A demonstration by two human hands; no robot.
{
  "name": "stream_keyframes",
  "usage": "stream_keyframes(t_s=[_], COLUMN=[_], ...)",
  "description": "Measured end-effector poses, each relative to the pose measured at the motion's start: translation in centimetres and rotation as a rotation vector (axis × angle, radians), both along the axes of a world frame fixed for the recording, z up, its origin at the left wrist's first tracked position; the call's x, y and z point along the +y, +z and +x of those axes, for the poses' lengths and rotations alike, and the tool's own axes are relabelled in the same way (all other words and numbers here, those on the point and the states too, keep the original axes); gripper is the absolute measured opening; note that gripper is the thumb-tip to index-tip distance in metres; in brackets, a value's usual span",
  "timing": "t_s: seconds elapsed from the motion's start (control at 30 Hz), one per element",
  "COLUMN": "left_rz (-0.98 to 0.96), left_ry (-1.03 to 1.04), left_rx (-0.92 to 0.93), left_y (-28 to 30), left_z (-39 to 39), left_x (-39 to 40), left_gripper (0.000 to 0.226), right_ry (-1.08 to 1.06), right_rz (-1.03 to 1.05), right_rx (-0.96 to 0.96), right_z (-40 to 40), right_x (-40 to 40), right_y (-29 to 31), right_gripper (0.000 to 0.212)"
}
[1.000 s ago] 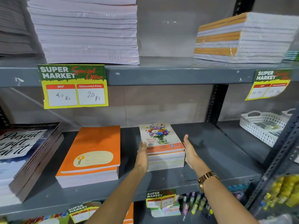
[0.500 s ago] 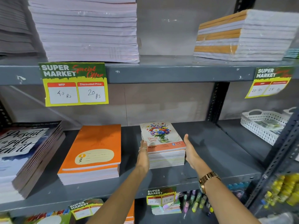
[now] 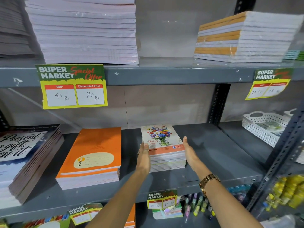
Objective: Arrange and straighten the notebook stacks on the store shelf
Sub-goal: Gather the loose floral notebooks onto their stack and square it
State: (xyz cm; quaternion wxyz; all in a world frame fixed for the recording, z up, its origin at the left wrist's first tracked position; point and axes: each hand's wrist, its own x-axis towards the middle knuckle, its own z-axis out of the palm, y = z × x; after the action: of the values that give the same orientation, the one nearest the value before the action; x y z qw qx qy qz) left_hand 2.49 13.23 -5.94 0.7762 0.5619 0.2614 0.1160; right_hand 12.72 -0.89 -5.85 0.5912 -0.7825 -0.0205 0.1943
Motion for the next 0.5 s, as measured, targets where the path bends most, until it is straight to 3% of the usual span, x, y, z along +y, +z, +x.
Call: stream_keyframes(t_s=[0.27, 0.5], left_rz=[0.042, -0.049], left_ry=[-0.011, 0.003], left_rx=[0.038, 0.001], left_y=[1.0, 1.2], left_z=[0.1, -0.2], left_x=[0.3, 0.2], left_gripper=[0.048, 0.047], right_ry=[0.026, 0.010], right_rz=[-0.023, 0.044], right_rx=[-0.012, -0.008], right_z=[0.0, 0.0], right_x=[0.1, -0.1], right_y=[0.4, 0.1], right_gripper=[0.068, 0.065])
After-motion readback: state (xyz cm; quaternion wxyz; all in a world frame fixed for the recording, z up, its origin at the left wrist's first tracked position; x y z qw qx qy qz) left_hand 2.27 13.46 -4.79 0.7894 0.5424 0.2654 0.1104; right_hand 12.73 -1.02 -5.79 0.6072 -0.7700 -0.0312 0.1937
